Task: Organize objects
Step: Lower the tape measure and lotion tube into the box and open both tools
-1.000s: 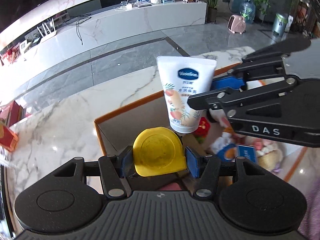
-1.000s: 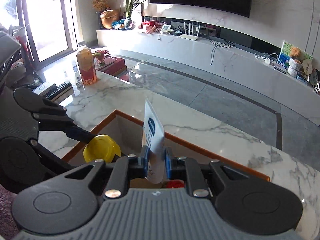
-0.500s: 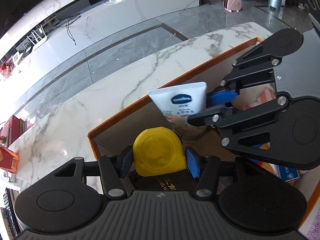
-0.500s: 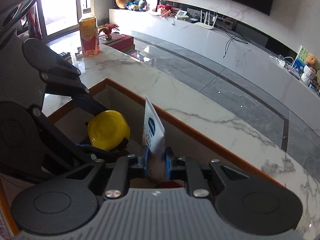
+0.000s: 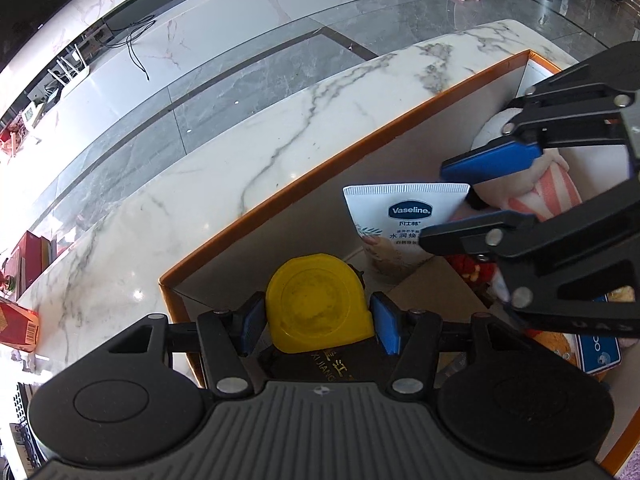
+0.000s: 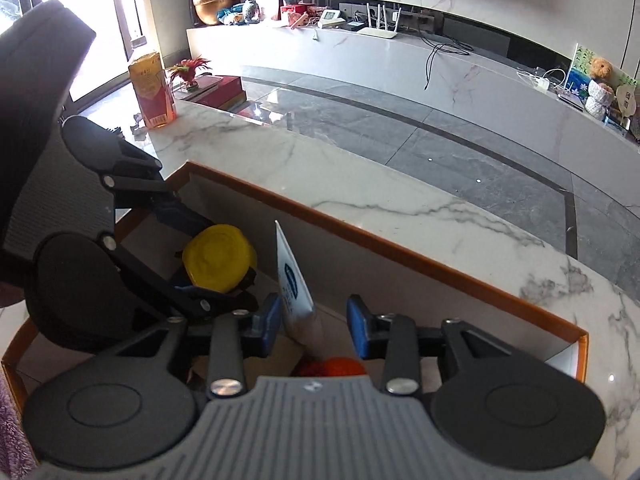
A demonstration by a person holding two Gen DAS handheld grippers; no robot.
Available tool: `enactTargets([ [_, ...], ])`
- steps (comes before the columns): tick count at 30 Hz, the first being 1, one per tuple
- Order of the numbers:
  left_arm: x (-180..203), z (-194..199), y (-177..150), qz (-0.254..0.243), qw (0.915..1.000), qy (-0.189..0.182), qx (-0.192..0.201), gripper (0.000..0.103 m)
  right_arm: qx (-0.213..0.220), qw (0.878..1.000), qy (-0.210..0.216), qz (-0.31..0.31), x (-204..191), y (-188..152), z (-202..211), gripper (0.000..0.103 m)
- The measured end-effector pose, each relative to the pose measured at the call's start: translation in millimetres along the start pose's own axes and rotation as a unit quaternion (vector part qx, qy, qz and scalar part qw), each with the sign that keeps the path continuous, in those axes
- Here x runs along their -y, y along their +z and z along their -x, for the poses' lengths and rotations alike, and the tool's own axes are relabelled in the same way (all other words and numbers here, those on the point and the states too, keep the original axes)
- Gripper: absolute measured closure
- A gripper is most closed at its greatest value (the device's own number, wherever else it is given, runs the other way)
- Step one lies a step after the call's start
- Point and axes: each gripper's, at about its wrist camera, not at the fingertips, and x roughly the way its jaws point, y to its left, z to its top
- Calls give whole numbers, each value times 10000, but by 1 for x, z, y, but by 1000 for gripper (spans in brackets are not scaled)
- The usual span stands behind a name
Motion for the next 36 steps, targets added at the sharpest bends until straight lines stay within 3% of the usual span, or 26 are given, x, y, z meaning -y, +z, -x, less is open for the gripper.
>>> enactTargets([
  [17, -6, 38, -1, 325, 9988, 133, 342, 38, 136, 9997, -210, -22, -7, -13, 30, 61],
  [27, 22, 114, -18, 184, 9926, 266, 1168, 38, 201, 9979, -559, -249, -14, -13, 94, 48],
  [33, 34, 162, -29, 385, 9832, 351, 1748, 23, 336, 9954, -700, -558, -19, -14, 145, 40],
  [36, 40, 182, -35, 528, 9767, 534, 2009, 16, 348, 9930, -885, -694, -25, -18, 168, 31],
])
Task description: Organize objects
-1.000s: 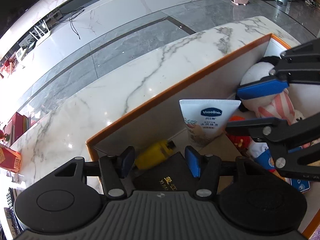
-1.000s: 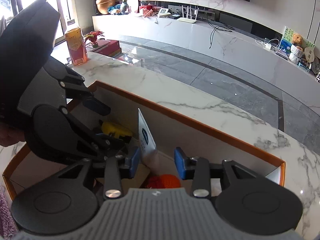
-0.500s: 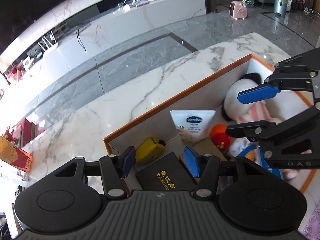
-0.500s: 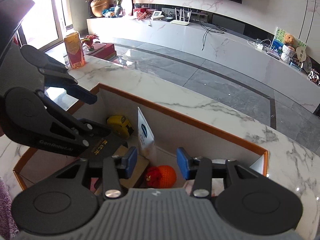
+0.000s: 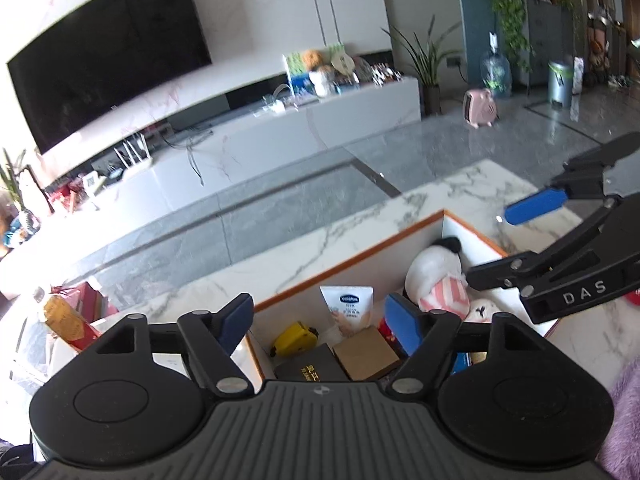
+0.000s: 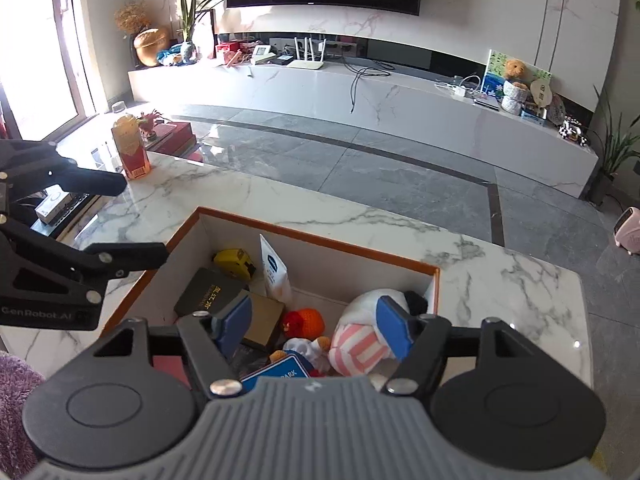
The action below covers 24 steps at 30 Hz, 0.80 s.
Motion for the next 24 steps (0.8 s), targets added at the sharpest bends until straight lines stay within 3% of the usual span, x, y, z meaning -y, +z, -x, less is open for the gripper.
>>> enactTargets([
  [6, 10, 39, -3, 424, 9960, 525, 592, 12, 156, 9993, -238, -223, -9, -15, 46, 23],
  [12, 22, 56, -23, 843, 9894, 1040, 571, 11, 425, 9973, -333, -488, -23, -44, 82, 20],
  [20, 29, 82, -66, 1701, 9769, 1146, 594, 11, 933, 9893, -486, -1013, -41, -90, 108, 18],
  [24, 27, 85, -83, 1947, 9735, 1115, 430, 11, 1059, 9844, -767, -1175, -47, -114, 108, 18],
])
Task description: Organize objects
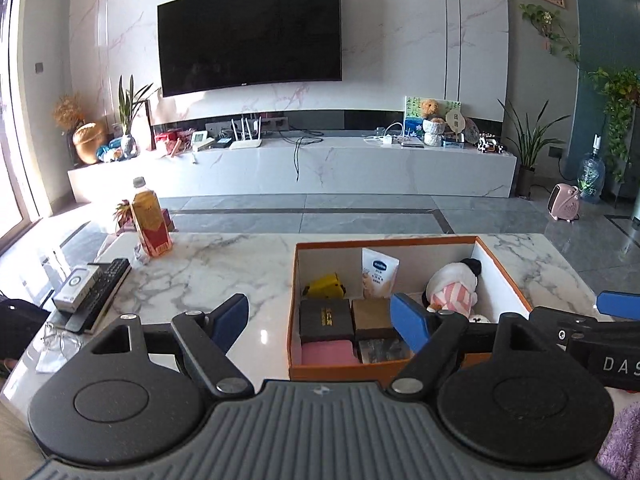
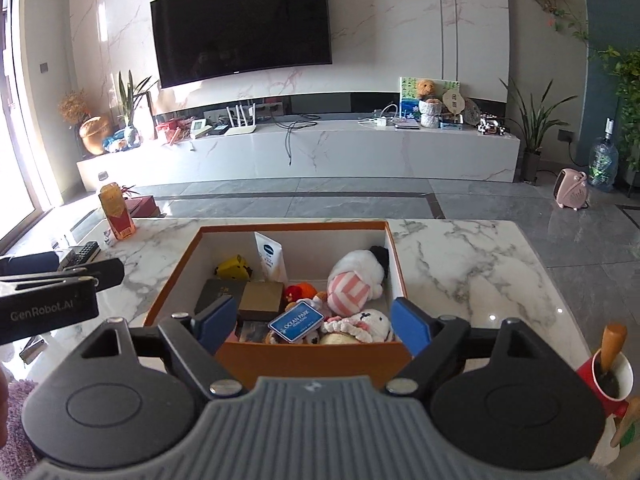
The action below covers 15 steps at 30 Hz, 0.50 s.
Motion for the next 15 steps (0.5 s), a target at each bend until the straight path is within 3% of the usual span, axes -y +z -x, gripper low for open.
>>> enactTargets([
  [9, 0, -18, -47, 162, 9986, 79, -504, 11, -107, 9998, -155, 38, -5, -41, -13, 18],
  [12, 2, -25, -60, 170, 9978, 52, -642, 11, -91, 9998, -148, -24, -5, -48, -21, 10],
  [15, 3, -33, -68, 136, 9971, 101, -748, 11, -192, 9997, -136, -60, -5, -52, -30, 9],
])
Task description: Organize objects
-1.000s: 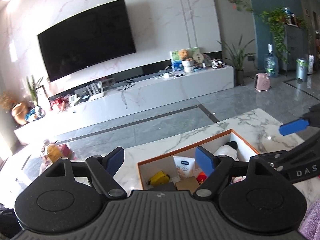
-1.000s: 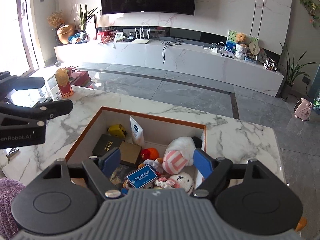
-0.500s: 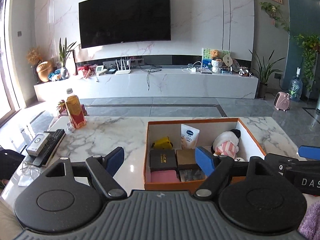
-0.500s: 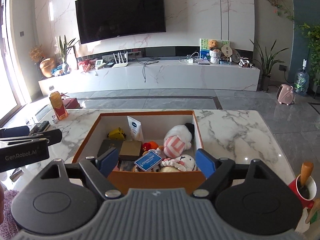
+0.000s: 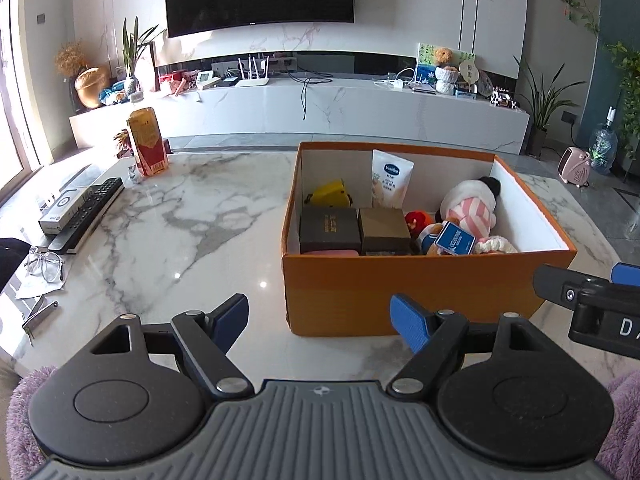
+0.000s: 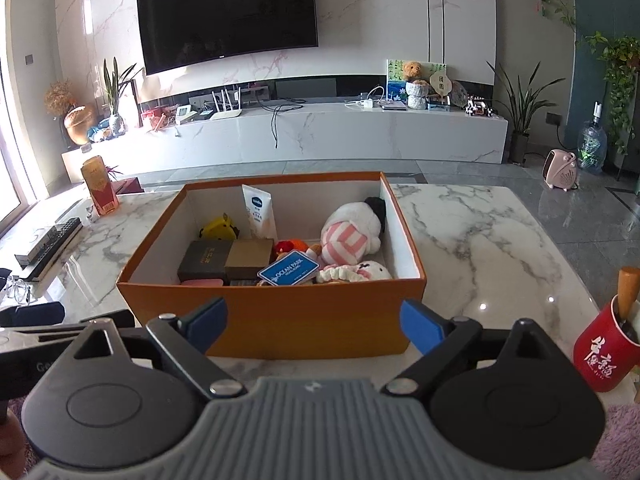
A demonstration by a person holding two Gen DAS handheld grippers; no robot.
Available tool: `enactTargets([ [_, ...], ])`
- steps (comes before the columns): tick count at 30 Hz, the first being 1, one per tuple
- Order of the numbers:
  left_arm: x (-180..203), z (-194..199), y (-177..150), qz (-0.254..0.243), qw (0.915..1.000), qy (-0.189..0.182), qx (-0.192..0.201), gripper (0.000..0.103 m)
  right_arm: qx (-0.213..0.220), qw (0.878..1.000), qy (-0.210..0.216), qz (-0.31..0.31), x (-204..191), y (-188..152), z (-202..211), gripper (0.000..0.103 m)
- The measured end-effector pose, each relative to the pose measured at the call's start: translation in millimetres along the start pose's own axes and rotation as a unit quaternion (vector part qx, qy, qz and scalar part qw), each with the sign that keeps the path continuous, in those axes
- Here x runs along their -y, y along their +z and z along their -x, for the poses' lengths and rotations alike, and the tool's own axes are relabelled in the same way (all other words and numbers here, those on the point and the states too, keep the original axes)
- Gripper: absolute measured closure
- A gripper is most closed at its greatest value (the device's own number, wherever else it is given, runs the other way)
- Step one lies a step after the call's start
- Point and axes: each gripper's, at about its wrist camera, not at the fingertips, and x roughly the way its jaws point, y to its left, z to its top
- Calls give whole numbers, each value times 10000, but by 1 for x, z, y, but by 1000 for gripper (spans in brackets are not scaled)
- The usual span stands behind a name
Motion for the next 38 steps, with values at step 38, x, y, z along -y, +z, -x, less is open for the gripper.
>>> enactTargets([
  [38, 12, -3, -4, -322, 9994, -118, -41, 11, -422, 9990, 38, -140, 3, -18, -22, 9],
])
